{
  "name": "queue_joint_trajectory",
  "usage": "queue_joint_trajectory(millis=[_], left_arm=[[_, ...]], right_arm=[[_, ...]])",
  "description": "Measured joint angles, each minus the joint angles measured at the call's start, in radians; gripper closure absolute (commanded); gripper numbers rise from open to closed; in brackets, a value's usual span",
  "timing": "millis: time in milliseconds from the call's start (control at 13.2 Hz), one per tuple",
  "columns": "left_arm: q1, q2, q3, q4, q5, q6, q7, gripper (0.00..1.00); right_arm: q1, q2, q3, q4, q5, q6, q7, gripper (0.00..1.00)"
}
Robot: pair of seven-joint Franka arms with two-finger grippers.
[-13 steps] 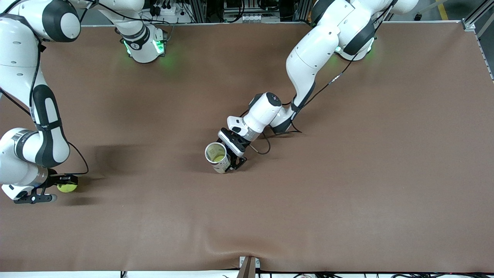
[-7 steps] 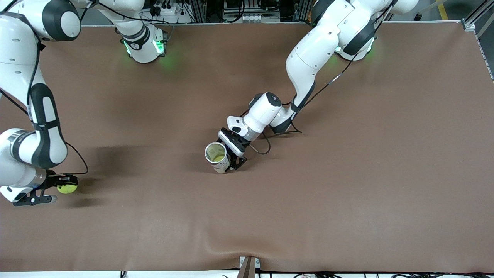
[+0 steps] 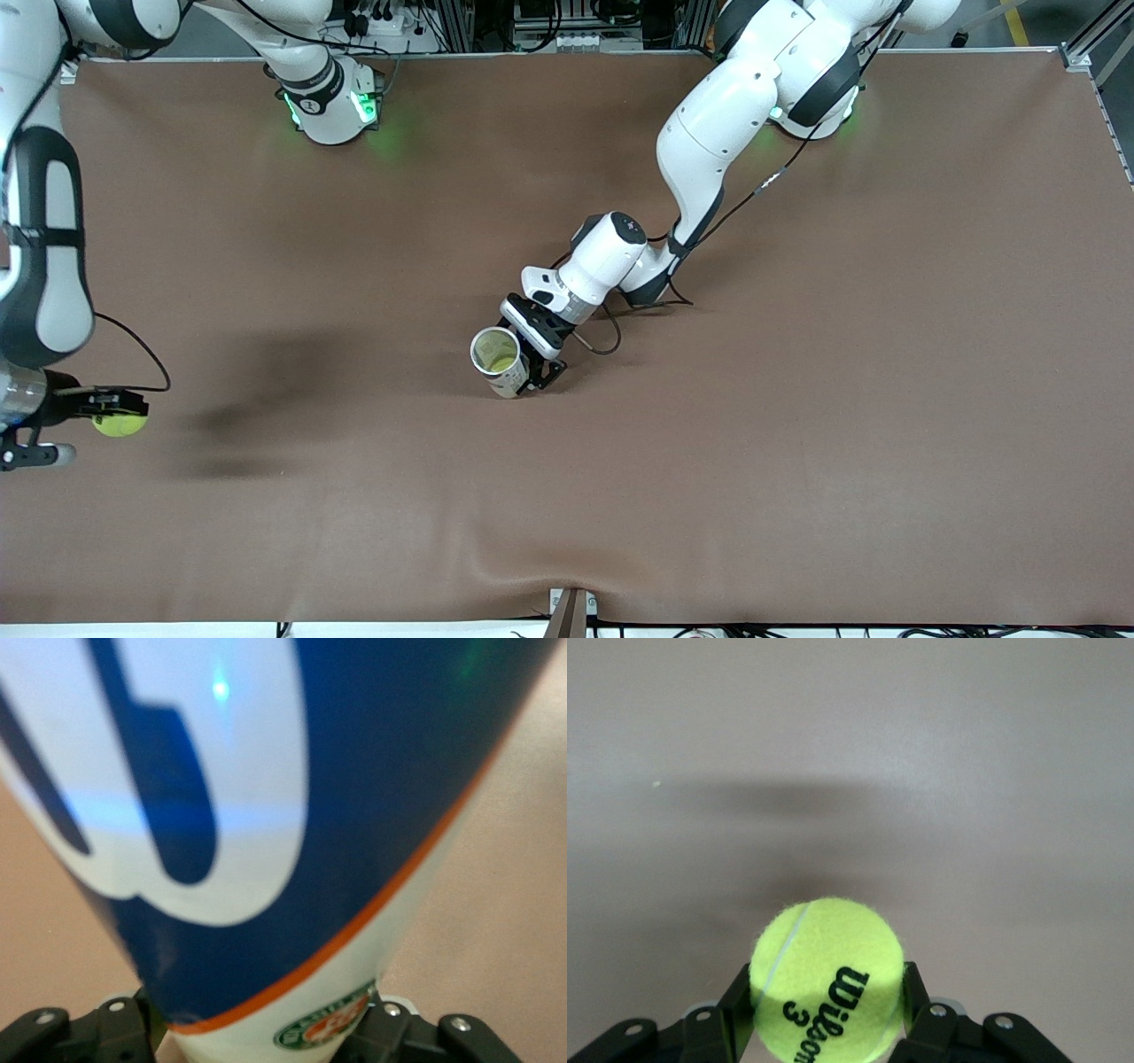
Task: Insert tennis ball vertically with right arm
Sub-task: 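Lift the second ball and carry it above the tube opening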
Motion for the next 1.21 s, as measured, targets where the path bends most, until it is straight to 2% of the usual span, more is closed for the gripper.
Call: queue_joint_trajectory(millis=[227, 453, 755, 1208], left_arm=[[0.0, 0.0, 0.001, 0.0, 0.0, 0.0, 0.0, 0.21], [-0.001, 0.0, 0.001, 0.001, 0.0, 0.0, 0.0, 0.21], [-0.001, 0.0, 0.001, 0.001, 0.0, 0.0, 0.0, 0.21], [-0.001, 0.0, 0.002, 0.001, 0.0, 0.0, 0.0, 0.21]], right_arm=[[0.025, -0.079, 0.002, 0.037, 0.006, -0.187, 0.06, 1.0], [0.093, -0.127, 0.007, 0.087, 0.018, -0.329, 0.21, 1.0], [0.225, -0.159, 0.011, 0.107, 0.059, -0.377, 0.469, 1.0], [0.431, -0.172, 0.019, 0.133, 0.099, -0.363, 0.892, 1.0]])
